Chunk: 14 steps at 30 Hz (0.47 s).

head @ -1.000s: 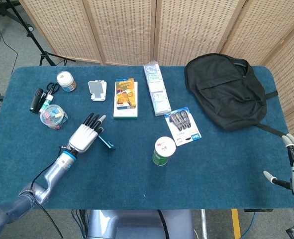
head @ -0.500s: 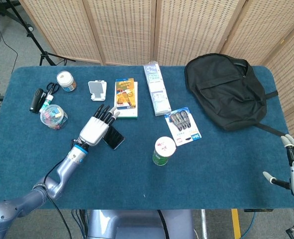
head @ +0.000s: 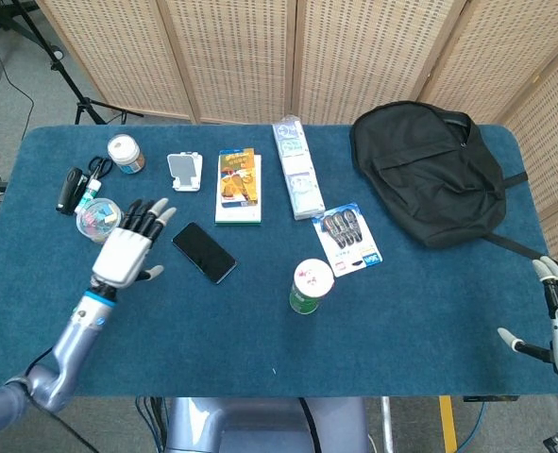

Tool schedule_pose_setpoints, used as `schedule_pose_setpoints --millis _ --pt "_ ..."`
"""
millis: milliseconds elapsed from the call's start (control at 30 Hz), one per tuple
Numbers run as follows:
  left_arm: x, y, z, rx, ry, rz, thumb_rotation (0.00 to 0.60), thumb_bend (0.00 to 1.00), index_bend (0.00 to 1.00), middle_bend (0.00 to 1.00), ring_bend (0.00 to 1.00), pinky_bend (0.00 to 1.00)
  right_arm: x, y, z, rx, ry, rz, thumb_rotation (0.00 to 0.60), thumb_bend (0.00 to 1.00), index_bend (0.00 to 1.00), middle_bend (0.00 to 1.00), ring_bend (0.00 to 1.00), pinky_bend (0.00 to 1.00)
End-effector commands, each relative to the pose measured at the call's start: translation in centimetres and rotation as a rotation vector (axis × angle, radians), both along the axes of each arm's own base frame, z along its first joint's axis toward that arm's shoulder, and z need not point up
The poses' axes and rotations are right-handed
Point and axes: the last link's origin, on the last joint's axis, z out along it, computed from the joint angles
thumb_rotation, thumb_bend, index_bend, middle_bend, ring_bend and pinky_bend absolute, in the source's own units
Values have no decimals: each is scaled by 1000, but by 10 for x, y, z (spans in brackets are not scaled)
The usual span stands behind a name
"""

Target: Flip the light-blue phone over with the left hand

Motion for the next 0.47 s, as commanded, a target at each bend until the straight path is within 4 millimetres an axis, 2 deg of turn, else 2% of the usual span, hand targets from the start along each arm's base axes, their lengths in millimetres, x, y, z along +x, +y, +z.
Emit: schedule_pose_setpoints --millis 33,133,233,467 --pt "-41 -38 39 -8 -50 142 600 0 0 0 0 0 1 1 1 -3 -2 3 600 0 28 0 0 0" --pt "-56 -55 54 -1 -65 185 600 0 0 0 0 0 2 2 3 -8 -7 9 600 0 29 0 0 0" --pt "-76 -83 74 17 -86 248 600 0 0 0 0 0 3 4 6 -20 -9 21 600 0 28 0 0 0" --pt "-94 -111 93 53 -103 315 600 0 0 0 0 0 5 7 9 -28 -11 31 600 0 29 0 0 0"
